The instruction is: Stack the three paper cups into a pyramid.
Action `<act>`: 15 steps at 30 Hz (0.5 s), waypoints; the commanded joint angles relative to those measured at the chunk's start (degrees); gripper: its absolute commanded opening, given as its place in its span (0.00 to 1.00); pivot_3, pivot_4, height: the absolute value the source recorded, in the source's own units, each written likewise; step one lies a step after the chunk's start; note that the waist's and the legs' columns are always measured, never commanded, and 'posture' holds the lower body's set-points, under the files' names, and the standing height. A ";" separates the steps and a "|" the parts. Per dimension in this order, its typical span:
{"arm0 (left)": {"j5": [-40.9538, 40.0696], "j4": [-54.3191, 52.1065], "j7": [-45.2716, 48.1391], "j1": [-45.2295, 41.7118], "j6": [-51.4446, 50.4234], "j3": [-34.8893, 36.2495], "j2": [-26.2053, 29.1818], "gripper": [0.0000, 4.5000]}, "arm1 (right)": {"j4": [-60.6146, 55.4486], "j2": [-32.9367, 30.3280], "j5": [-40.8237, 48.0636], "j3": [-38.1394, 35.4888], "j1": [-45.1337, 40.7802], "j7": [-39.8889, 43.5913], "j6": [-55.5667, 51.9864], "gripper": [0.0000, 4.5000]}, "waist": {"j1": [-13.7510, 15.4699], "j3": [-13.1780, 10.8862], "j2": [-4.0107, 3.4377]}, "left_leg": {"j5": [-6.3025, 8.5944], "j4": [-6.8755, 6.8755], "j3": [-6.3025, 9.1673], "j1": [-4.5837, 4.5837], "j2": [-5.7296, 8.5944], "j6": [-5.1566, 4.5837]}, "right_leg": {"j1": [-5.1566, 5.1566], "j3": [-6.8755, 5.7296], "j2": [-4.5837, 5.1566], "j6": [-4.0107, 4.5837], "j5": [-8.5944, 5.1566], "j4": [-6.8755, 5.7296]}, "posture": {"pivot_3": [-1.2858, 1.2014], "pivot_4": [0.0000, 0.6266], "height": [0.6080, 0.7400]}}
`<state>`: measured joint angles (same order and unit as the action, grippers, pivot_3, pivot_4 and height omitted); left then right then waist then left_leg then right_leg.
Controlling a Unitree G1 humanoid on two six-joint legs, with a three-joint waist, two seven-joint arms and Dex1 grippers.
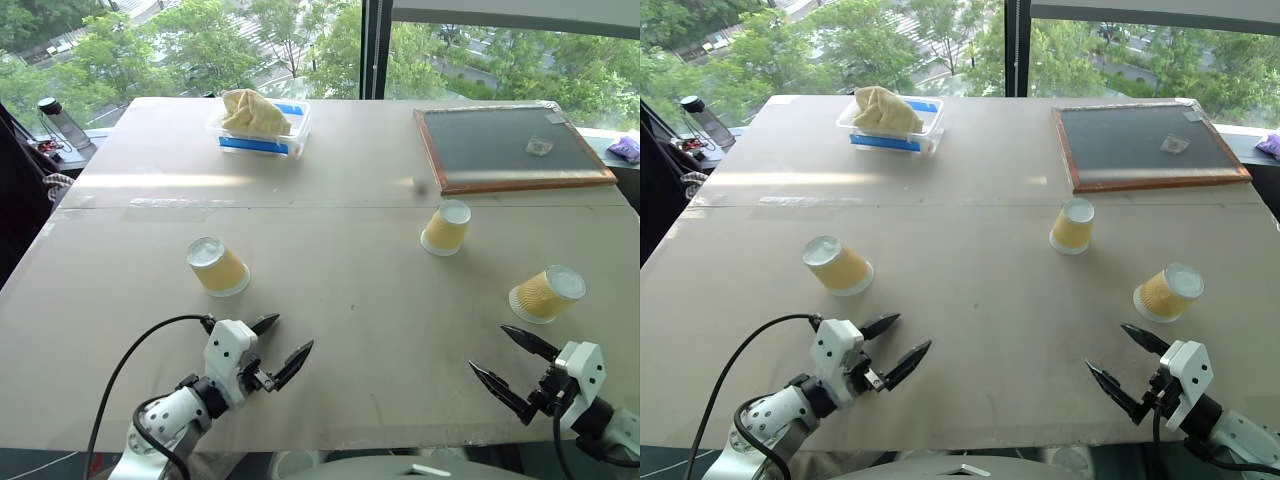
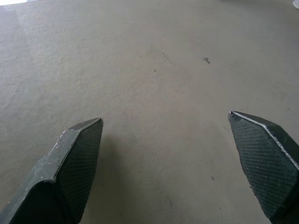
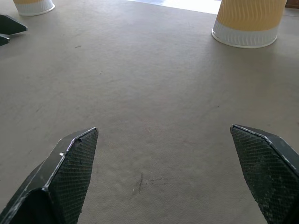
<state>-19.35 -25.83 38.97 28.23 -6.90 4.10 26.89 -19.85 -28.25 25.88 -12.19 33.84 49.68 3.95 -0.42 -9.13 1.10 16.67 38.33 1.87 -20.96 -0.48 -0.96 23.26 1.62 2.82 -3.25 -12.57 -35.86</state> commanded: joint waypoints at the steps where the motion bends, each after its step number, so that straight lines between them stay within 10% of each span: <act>1: -0.62 -0.75 0.97 1.41 1.42 1.52 0.76 0.98 | -2.01 -0.40 -0.05 -0.69 0.90 0.21 0.85 1.00 | 0.00 0.00 0.00 | 0.00 0.00 0.00 0.00 0.00 0.00 | 0.00 0.00 0.00 0.00 0.00 0.00 | 0.52 0.24 1.00; 15: -0.64 -0.62 1.25 0.38 1.77 1.56 0.68 0.98 | -2.61 0.04 -0.90 0.22 0.35 -0.47 0.70 1.00 | 0.00 -0.01 0.00 | 0.00 0.00 -0.01 -0.01 0.00 0.00 | 0.00 0.00 0.01 0.00 0.00 0.00 | 0.52 0.24 1.00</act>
<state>-19.43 -25.81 39.89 28.35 -6.08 5.18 27.51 -20.21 -28.23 24.68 -11.64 34.17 49.48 3.99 -0.41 -9.14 1.10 16.68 38.33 1.87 -20.97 -0.48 -0.96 23.26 1.62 2.82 -3.25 -12.57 -35.86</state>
